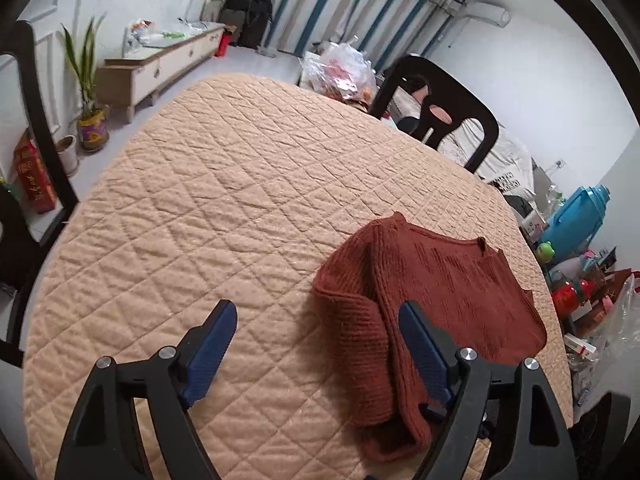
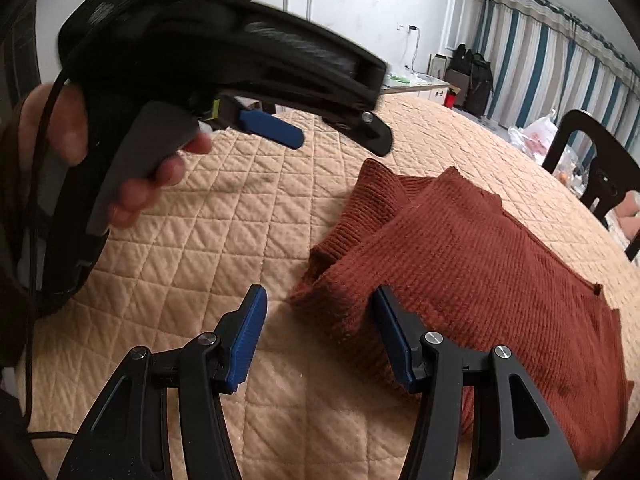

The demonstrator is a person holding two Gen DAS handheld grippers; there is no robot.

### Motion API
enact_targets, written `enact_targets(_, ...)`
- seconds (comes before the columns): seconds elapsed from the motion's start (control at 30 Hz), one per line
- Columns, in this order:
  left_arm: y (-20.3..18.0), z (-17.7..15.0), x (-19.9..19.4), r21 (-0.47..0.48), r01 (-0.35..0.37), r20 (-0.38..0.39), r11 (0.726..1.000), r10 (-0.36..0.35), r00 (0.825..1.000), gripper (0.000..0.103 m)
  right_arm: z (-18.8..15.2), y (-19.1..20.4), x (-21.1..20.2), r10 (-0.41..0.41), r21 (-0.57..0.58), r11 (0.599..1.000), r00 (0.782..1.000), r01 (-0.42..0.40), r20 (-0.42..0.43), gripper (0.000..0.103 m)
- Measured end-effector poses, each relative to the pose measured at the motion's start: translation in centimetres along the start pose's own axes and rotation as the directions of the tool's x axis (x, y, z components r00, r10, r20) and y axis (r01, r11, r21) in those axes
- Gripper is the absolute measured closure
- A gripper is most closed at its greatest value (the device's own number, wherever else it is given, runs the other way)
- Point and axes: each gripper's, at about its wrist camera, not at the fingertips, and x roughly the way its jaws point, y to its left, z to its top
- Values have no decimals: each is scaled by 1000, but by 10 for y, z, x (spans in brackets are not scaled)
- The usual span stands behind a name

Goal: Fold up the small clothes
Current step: 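Close both grippers on the folded sweater's side edge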

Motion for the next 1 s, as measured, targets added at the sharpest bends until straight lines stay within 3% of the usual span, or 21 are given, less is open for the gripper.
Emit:
enact_targets(0.23,3,9,23,-43,48,-64,998,-51,997,18,0,12,5,-86,-47,995,996,85,-16,51)
enact_targets(0.37,0,12,32,-53,89,-90,995,-93,992,18,1,7,6,-89,-20,996,996,89,-23,60)
enact_targets(0.63,-12,18,48,-68,195,-126,978,-202,971,18,0,6,5,-95,-14,995,995,94,-21,64)
enact_targets(0.83,-22,19,54,-35,160,-142,986,-164,976,20,0,6,2,-89,0,996,996,89,-17,67)
enact_targets(1.0,-24,21,57,-31,103,-152,994,-107,983,41,0,7,0,-90,7,996,996,90,-16,70)
